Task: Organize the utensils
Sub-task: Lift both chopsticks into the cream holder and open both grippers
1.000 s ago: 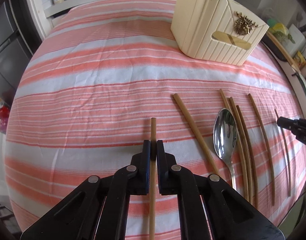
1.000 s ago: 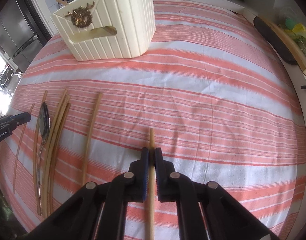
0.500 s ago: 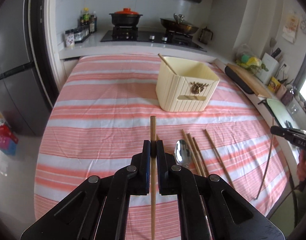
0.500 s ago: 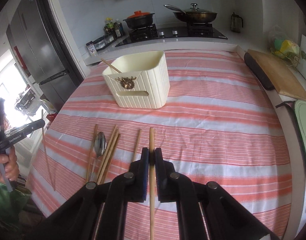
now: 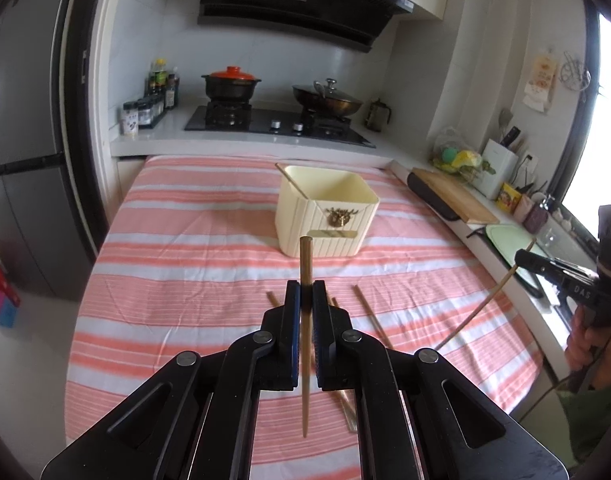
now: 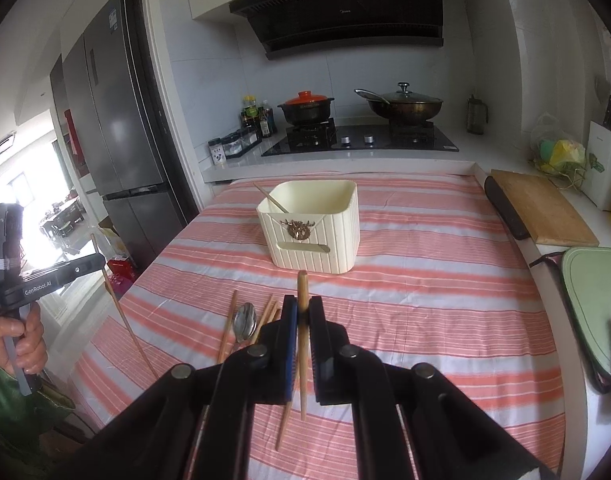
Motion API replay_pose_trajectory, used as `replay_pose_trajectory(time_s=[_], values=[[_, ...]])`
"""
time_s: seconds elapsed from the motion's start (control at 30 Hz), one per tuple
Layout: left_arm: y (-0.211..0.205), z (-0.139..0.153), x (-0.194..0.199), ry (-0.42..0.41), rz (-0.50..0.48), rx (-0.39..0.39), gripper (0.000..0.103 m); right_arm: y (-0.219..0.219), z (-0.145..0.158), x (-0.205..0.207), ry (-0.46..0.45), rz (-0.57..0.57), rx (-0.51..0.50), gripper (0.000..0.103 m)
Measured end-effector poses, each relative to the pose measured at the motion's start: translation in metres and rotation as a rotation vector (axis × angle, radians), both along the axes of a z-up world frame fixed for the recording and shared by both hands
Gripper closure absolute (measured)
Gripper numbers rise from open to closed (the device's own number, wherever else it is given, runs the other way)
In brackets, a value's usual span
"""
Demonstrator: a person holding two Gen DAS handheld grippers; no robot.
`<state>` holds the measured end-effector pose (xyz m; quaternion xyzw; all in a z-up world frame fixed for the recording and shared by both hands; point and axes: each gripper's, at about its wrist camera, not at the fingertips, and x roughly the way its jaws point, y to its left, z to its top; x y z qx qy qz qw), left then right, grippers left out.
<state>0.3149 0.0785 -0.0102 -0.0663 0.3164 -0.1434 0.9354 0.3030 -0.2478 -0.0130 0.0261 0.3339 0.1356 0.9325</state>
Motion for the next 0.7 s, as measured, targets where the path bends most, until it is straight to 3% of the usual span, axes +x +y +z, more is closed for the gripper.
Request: replay_pose_trajectory(time_s=[0.23, 0.5, 0.7], values=[[-0.007, 0.007, -0.003, -0.028, -0.004, -0.007, 0.099, 0.003, 0.015, -0.003, -0.049, -0.008, -0.004, 0.097], [-0.02, -0.001, 0.008, 0.004, -0.046, 0.011, 0.099, 0.008, 0.022, 0.007, -0.044, -0.002, -0.033, 0.097], [-0.017, 0.032, 0.029, -0.04, -0.047, -0.013, 0.1, 0.006, 0.036, 0.031, -0.049, -0.01, -0.039, 0.097]])
